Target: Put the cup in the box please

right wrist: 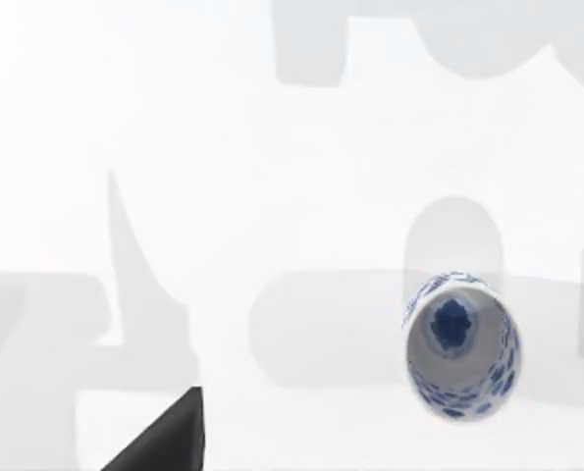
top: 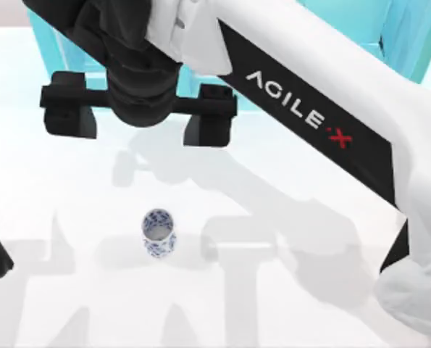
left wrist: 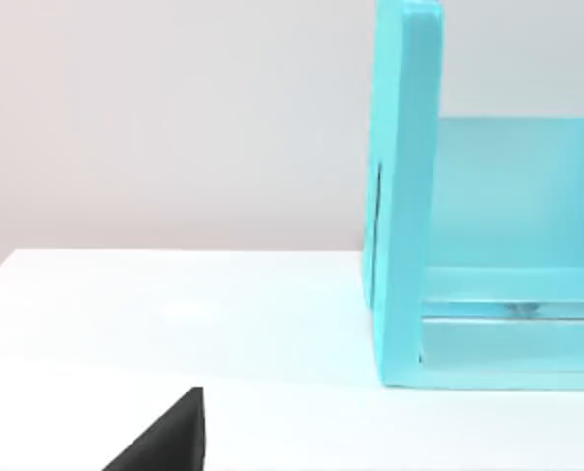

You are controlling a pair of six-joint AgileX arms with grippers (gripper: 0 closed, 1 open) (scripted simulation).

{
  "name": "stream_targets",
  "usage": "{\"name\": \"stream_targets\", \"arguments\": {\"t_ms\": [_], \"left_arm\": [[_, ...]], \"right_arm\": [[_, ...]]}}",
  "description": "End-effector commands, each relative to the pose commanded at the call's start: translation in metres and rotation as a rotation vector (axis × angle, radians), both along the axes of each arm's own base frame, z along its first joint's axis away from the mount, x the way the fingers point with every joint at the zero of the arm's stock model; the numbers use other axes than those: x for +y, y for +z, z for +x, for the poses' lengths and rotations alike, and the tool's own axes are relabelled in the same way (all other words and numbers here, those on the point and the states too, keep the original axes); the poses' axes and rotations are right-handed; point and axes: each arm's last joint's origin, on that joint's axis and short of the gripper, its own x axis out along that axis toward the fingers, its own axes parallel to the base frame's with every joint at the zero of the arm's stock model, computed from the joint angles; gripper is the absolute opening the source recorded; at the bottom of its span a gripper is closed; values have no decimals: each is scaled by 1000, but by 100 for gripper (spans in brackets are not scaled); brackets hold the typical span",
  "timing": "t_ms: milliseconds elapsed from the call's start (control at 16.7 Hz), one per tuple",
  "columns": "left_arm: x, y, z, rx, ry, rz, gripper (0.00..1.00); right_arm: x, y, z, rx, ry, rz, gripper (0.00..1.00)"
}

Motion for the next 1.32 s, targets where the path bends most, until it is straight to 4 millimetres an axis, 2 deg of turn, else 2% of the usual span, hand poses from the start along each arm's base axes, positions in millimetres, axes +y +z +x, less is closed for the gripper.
{"name": "stream_targets", "arguments": {"t_ms": [180, 300, 420, 840, 1320], "left_arm": [[0, 0, 0, 0, 0, 0, 100], [0, 0, 0, 0, 0, 0, 100], [0, 0, 0, 0, 0, 0, 100], [0, 0, 0, 0, 0, 0, 100], [0, 0, 0, 0, 0, 0, 100]], "right_arm": [[22, -42, -8, 87, -13, -87, 100], [29, -60, -11, 123, -19, -128, 100], [31, -68, -13, 137, -22, -145, 100], [31, -72, -10, 140, -25, -150, 100], [39, -131, 4, 133, -22, -137, 100]]}}
